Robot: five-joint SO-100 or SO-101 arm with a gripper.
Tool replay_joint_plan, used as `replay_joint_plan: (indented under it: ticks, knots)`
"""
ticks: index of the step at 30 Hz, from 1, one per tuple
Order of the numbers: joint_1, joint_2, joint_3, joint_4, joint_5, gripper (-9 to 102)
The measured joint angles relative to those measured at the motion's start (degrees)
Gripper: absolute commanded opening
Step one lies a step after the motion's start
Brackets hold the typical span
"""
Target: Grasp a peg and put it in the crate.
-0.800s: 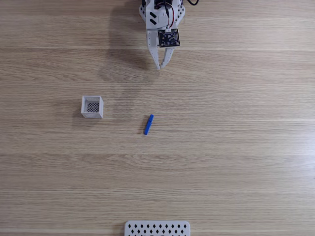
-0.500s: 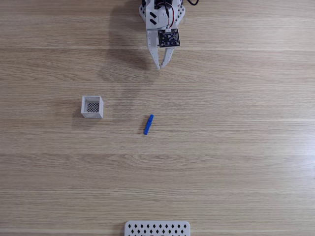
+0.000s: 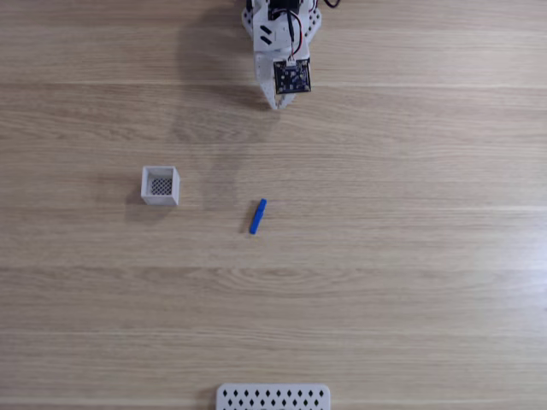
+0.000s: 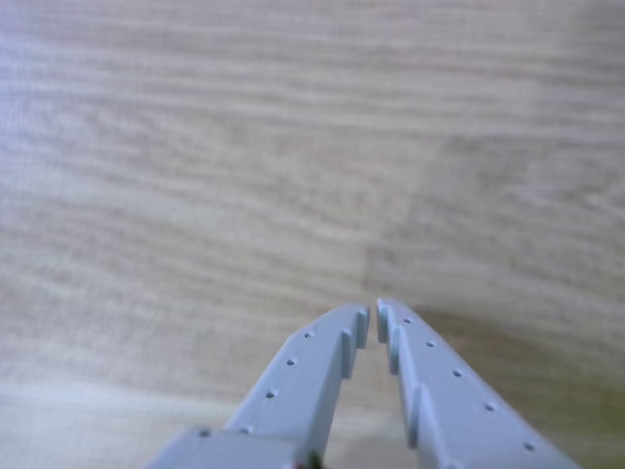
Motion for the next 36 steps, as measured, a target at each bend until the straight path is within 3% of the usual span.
replay_joint_plan:
  ticks: [4,11,18,26,36]
  knots:
    - [0.0,-22.9,-16.7,3.4,6.0,0]
    - [-1.6,-63.2,-52.3,5.3,26.1,1]
    - [1.1,-88.2,-79.7,3.6,30.5,9]
    - [6.4,-97.2,-86.0,-2.5,30.8,15]
    - [6.9,-100.2,-86.0,-4.3,30.8,17]
